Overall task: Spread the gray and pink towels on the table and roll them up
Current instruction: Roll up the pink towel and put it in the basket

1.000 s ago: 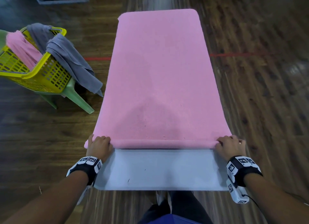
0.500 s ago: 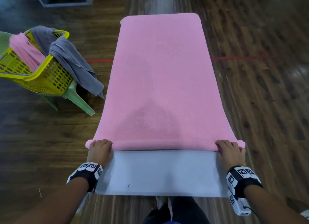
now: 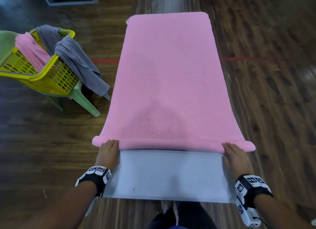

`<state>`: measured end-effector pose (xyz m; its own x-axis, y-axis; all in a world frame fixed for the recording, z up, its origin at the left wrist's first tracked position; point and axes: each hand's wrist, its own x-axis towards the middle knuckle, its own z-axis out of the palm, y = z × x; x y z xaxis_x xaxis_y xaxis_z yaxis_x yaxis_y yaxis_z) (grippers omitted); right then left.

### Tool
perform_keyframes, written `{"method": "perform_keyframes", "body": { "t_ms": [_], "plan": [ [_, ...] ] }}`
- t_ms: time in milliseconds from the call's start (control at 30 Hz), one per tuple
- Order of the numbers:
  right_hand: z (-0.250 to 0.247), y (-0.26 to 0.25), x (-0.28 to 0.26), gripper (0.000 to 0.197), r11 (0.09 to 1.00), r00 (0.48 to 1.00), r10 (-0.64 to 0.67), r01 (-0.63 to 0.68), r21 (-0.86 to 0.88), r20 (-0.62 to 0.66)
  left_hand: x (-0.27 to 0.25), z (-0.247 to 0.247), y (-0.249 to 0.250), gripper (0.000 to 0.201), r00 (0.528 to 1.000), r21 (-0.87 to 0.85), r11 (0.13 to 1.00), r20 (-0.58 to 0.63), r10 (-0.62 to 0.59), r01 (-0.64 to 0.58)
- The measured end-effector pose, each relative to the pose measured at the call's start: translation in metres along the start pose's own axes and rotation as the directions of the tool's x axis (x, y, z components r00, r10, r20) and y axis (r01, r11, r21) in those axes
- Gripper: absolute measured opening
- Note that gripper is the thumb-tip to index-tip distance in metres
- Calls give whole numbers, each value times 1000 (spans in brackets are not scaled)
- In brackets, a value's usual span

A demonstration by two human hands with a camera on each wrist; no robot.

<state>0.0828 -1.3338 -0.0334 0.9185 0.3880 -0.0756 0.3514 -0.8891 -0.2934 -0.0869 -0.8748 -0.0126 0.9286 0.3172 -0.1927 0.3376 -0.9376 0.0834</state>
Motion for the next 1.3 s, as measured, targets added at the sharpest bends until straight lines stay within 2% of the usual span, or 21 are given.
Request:
{"method": "perform_keyframes", "body": {
  "t_ms": [100, 200, 267, 333, 367, 433, 533, 633, 733, 800, 867, 967, 1067, 1133, 1200, 1300],
  "plan": [
    [-15, -6, 17, 31, 992, 997, 68, -65, -112, 25, -1, -11, 1, 29, 998, 69, 997, 60, 15, -19],
    [-28, -6, 40, 27, 964, 982, 129, -93, -248, 134, 7, -22, 3, 14, 997, 87, 996, 67, 25, -31],
    [-31, -7, 48, 27, 986, 992, 103, -91, -143, 76, 16, -28, 3, 16, 1000, 35, 999, 7, 9, -9],
    [-27, -12, 45, 28, 999, 999, 41, -41, 14, -24, 18, -21, 4, 38, 999, -2, 1000, -29, 22, -23],
    [-24, -17, 39, 31, 998, 999, 24, -22, 53, -34, 15, -15, 4, 45, 998, 2, 999, -34, 48, -48],
    [-17, -19, 22, 42, 999, 1000, 24, -24, 43, -7, 6, -2, 3, 46, 997, 23, 996, -8, 81, -80],
    [-11, -10, 13, 48, 1000, 999, 12, -11, -26, 39, -1, 0, 2, 41, 999, 67, 997, 35, 34, -37],
    [-20, -13, 29, 34, 984, 995, 69, -57, -167, 69, 4, -14, 7, 27, 997, 63, 998, 80, 9, -14],
    [-31, -17, 52, 26, 963, 974, 132, -82, -257, 185, 19, -26, 8, 10, 994, 86, 996, 104, 9, -18],
    [-32, -13, 63, 26, 981, 987, 110, -89, -173, 113, 27, -25, 5, 16, 999, 72, 997, 31, 33, -36],
    [-25, -9, 61, 27, 998, 999, 23, -21, -65, 30, 26, -21, 4, 25, 996, 59, 996, -37, 75, -73],
    [-16, -11, 32, 38, 999, 998, -46, 44, 30, 45, 10, -17, 5, 31, 994, 75, 992, 8, 105, -105],
    [-11, -8, 14, 44, 999, 998, -34, 34, 2, 52, -6, -17, 6, 30, 997, 42, 998, 63, 48, -51],
    [-14, -10, 19, 33, 995, 994, 32, -22, -99, 103, -8, -18, 6, 19, 995, 37, 999, 102, 10, -14],
    [-19, -13, 30, 26, 987, 994, 62, -46, -157, 95, -4, -20, 6, 14, 994, 49, 999, 108, -9, 4],
    [-20, -15, 35, 31, 998, 999, 22, -24, -65, -24, -1, -17, 8, 37, 998, 71, 997, 59, 17, -21]
  ]
}}
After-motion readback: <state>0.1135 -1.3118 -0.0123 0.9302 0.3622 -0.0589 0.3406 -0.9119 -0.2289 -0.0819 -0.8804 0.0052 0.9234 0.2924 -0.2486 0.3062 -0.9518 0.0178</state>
